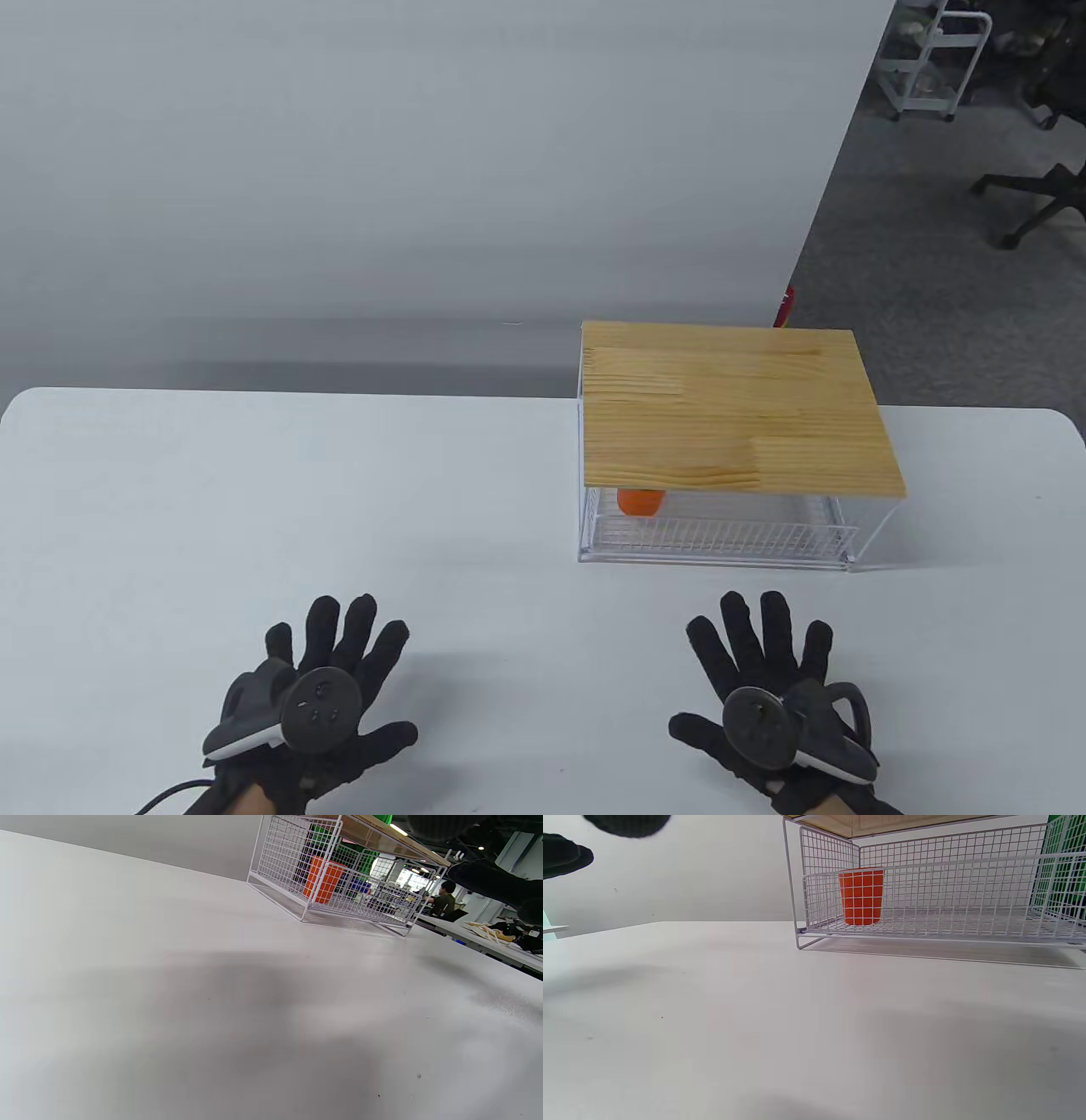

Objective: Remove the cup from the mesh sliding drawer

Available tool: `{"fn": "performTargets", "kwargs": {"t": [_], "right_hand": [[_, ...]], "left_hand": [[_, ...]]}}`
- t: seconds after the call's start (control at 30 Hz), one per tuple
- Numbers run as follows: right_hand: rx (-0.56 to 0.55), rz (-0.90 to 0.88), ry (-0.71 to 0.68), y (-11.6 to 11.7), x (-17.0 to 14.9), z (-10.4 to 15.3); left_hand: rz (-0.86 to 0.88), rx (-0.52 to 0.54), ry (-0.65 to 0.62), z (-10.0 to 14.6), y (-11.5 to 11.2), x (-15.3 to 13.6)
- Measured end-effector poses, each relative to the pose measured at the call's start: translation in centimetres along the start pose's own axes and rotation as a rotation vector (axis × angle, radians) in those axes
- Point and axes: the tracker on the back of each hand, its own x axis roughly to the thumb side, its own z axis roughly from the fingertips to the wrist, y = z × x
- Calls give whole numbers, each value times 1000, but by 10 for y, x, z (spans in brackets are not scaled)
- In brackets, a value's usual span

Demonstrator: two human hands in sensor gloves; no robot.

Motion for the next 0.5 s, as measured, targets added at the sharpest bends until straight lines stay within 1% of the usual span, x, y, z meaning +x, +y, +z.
{"fn": "performTargets", "kwargs": {"t": [0.5], "right_hand": [[-6,-3,-13,0,2,1]], "left_hand": [[-4,0,0,0,0,1]]}}
